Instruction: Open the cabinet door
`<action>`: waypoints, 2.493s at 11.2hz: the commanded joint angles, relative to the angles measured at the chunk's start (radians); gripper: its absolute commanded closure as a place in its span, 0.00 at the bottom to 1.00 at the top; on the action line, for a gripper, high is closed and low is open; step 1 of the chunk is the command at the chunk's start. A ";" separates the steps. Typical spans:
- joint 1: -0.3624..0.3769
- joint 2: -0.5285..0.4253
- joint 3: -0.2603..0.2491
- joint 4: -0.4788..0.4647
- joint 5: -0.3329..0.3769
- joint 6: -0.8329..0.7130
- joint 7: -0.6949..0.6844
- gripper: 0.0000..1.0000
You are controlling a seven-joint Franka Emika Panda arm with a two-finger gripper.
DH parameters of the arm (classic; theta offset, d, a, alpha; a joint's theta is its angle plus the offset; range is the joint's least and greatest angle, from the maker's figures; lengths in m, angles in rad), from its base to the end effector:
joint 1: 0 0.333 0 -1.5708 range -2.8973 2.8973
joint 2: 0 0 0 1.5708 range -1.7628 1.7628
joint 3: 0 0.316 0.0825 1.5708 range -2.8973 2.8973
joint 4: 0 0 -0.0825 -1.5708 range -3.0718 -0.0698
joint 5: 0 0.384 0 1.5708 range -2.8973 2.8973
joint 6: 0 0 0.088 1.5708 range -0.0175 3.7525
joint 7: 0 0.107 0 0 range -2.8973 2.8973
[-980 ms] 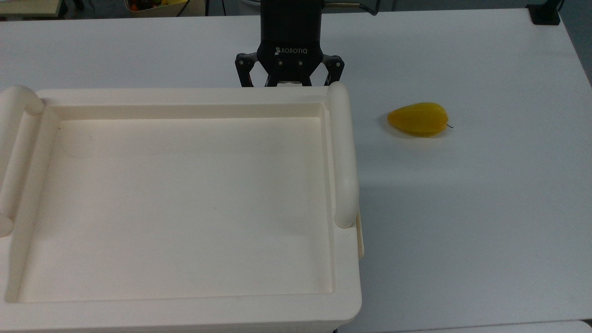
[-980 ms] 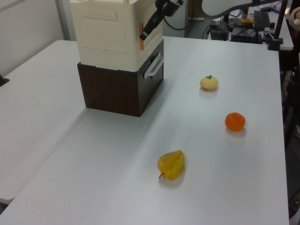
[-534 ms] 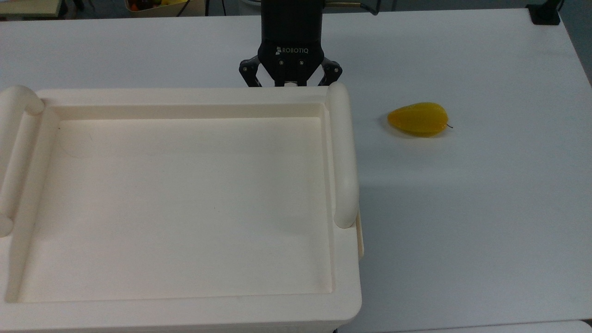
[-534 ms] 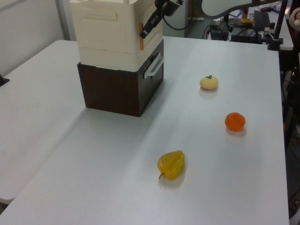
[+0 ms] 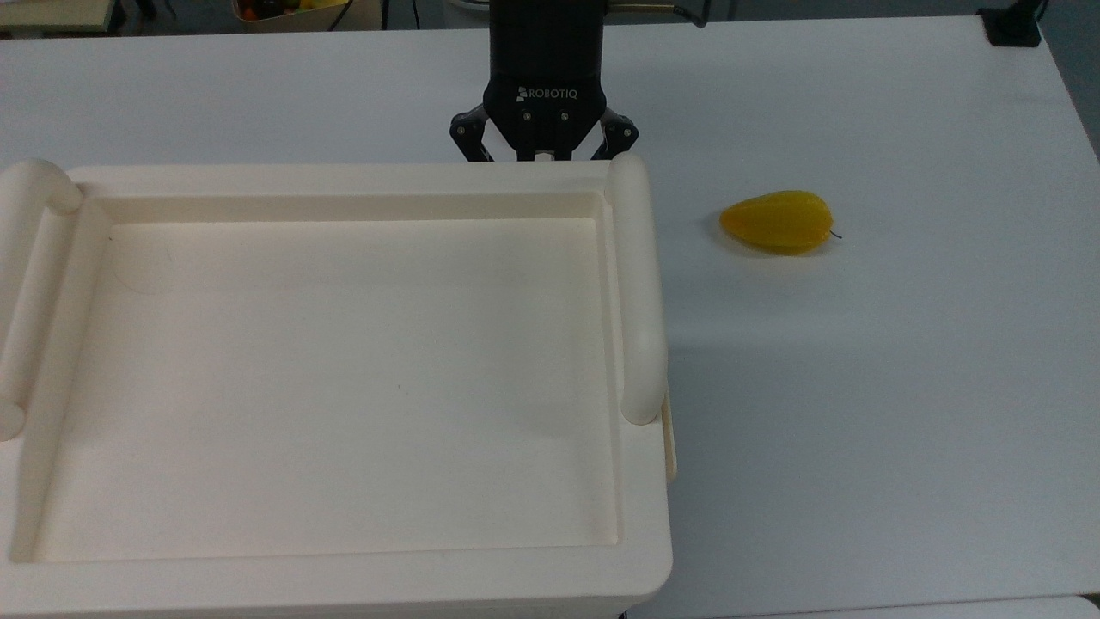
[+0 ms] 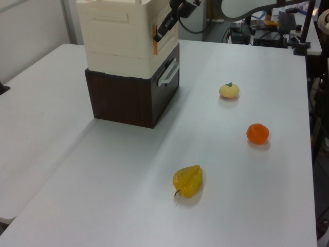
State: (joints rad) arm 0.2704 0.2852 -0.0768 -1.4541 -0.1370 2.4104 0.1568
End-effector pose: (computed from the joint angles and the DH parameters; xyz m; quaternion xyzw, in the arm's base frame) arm 0.6813 0.1408 0.6014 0.9403 0.0553 0.3357 0.0113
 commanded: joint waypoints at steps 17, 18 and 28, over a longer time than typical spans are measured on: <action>0.016 -0.135 -0.012 0.078 0.017 -0.311 0.021 0.00; 0.019 -0.133 -0.011 0.072 0.017 -0.228 0.026 0.00; 0.023 -0.078 -0.008 0.046 0.010 -0.178 0.018 0.00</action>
State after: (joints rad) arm 0.2851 0.2416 -0.0768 -1.3957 -0.1302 2.3591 0.1753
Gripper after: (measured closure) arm 0.000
